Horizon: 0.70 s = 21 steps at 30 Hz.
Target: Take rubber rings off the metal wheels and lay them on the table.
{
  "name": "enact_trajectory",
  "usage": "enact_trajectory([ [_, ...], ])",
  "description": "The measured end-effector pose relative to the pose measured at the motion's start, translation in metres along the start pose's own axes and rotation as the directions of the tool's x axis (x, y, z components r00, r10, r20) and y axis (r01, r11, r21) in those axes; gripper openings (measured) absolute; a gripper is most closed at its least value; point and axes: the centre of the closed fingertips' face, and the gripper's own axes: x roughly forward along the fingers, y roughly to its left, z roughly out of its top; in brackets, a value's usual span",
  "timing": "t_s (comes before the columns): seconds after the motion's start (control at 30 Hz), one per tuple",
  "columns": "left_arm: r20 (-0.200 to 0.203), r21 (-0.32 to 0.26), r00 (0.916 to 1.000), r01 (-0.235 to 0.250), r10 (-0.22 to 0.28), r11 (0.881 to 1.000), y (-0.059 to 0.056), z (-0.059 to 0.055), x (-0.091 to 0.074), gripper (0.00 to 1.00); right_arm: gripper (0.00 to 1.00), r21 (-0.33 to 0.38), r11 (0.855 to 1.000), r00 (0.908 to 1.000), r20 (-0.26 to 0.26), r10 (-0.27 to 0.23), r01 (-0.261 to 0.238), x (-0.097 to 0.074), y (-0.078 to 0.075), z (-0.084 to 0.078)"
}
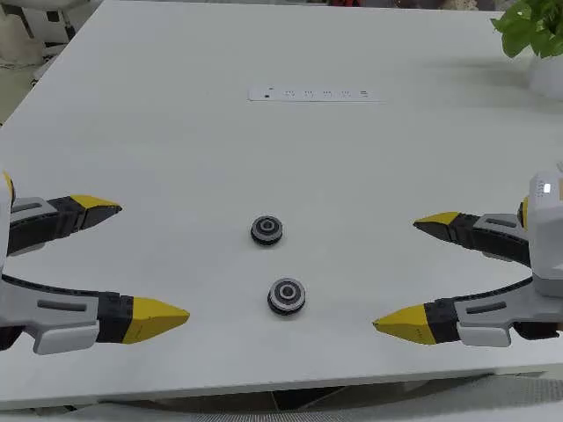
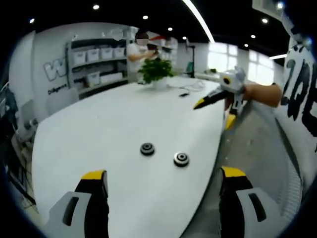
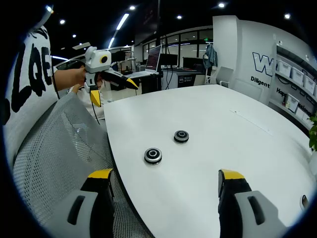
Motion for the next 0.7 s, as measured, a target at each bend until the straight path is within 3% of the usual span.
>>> enact_trajectory([
  [0.7, 0.002, 0.003, 0.9999, -0.011, 0.011, 1.0, 0.0033, 0.0002, -0.0022, 0.95, 0.83, -0.009, 1.0, 1.0, -0.004, 0.003, -0.003, -0.001, 0.0024, 0.0007],
])
